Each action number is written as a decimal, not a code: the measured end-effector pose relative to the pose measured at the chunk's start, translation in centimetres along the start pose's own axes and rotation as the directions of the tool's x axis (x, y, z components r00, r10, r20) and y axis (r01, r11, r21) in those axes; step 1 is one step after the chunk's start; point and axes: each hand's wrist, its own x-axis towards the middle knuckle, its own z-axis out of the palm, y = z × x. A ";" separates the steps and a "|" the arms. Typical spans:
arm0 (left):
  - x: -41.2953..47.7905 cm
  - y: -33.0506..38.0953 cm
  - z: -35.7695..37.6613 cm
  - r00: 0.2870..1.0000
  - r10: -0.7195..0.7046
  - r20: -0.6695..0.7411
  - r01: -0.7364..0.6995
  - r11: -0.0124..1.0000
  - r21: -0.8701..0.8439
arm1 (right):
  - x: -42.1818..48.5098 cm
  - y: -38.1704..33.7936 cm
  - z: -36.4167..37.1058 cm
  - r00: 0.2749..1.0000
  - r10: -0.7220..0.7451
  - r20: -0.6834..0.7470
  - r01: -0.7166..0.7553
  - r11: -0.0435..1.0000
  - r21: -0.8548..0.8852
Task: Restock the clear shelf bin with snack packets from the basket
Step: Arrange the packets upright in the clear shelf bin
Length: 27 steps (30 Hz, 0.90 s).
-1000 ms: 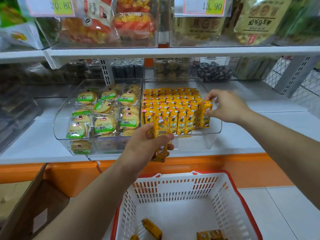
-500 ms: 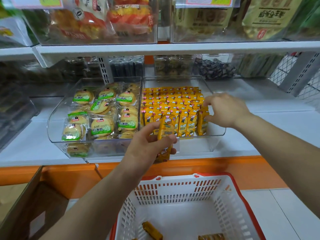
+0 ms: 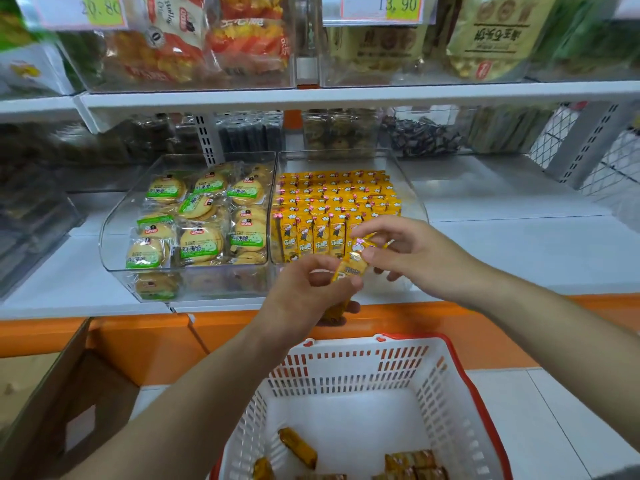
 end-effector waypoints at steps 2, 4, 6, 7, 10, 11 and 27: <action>-0.2 0.1 -0.2 0.997 0.024 -0.072 -0.023 1.000 0.013 | -0.3 0.1 -0.6 0.999 0.031 0.011 -0.031 1.000 -0.001; -0.3 0.2 -0.5 0.985 0.049 -0.167 -0.049 0.999 0.006 | -0.6 0.3 -1.0 0.994 0.072 0.083 -0.069 0.997 -0.039; -0.4 0.2 -0.7 0.975 0.041 -0.217 -0.049 0.998 -0.034 | -1.0 0.4 -0.5 0.979 0.095 0.178 -0.084 0.994 -0.066; -0.4 0.0 -0.7 0.974 0.029 -0.226 -0.044 0.997 -0.060 | -1.1 0.4 0.0 0.973 0.089 0.213 -0.075 0.995 -0.070; -0.3 -0.4 0.0 0.975 0.018 -0.224 -0.051 0.988 -0.145 | -1.1 0.6 1.2 0.981 0.044 0.190 -0.017 0.990 -0.139; -0.3 -0.4 0.3 0.975 0.018 -0.221 -0.054 0.986 -0.160 | -1.0 0.7 1.2 0.991 0.035 0.127 -0.016 0.989 -0.150; 6.9 2.8 2.7 0.940 0.327 -0.099 -0.237 0.834 0.498 | 0.0 2.8 -7.0 0.982 -0.057 -0.178 0.034 0.991 -0.127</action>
